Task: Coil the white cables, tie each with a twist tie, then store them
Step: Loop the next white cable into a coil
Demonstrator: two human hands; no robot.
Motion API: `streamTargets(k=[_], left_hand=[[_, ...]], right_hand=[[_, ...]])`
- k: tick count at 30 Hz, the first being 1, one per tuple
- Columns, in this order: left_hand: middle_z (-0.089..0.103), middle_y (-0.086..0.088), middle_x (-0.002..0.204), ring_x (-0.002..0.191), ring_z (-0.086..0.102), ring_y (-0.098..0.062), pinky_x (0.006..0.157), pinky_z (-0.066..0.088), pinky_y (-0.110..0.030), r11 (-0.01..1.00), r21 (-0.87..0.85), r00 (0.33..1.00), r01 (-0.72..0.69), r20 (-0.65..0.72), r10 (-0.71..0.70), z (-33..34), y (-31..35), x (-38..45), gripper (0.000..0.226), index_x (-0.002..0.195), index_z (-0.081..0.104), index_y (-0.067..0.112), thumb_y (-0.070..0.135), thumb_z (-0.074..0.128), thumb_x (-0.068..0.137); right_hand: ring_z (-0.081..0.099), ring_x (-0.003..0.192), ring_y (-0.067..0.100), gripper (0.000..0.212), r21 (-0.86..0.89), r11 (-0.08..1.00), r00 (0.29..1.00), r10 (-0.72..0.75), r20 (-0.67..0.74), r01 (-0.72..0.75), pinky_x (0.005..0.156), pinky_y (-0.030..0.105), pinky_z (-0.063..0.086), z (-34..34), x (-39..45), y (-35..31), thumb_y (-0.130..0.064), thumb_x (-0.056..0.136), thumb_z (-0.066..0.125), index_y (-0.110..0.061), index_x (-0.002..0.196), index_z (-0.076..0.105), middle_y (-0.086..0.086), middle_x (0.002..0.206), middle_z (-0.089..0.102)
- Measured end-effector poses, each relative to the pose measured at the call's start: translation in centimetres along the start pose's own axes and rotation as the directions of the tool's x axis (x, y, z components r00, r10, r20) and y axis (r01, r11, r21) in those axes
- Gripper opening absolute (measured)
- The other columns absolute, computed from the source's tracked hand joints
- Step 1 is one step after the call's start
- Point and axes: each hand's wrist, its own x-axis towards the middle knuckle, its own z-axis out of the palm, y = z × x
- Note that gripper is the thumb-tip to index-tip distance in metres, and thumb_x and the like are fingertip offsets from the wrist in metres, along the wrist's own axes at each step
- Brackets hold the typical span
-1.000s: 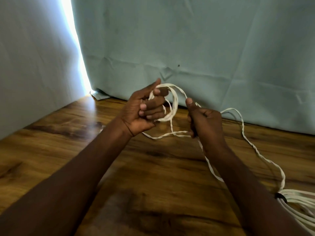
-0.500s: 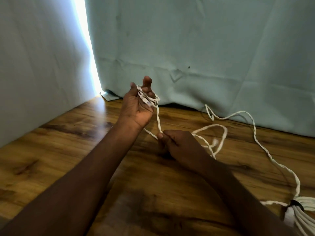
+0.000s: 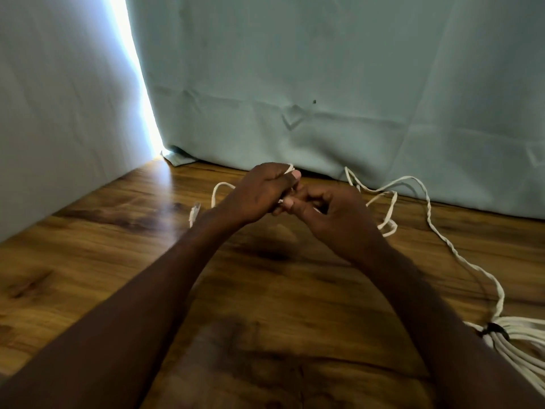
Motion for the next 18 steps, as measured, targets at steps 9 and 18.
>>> streamTargets(k=[9,18], left_hand=[[0.029,-0.003,0.037,0.033,0.018,-0.012,0.043,0.013,-0.025,0.926,-0.253,0.905,0.281,0.392,-0.168,-2.0,1.3,-0.5,0.053,0.07,0.06,0.003,0.041,0.049,0.104],[0.027,0.008,0.035,0.029,0.016,-0.011,0.038,0.019,-0.024,0.307,-0.907,0.913,0.289,0.357,0.194,-4.8,1.1,0.0,0.043,0.069,0.057,0.018,0.04,0.044,0.104]], right_hand=[[0.072,0.087,0.014,0.03,0.213,0.957,0.944,0.126,0.304,-0.196,0.082,0.029,0.055,-3.7,0.2,0.2,-0.012,0.088,0.079,-0.019,0.117,0.075,-0.007,0.094,0.076],[0.072,0.075,0.008,0.013,0.093,0.925,0.923,0.352,0.154,-0.368,0.069,0.03,0.054,-3.7,-1.0,2.8,-0.036,0.089,0.079,-0.023,0.088,0.081,-0.007,0.08,0.077]])
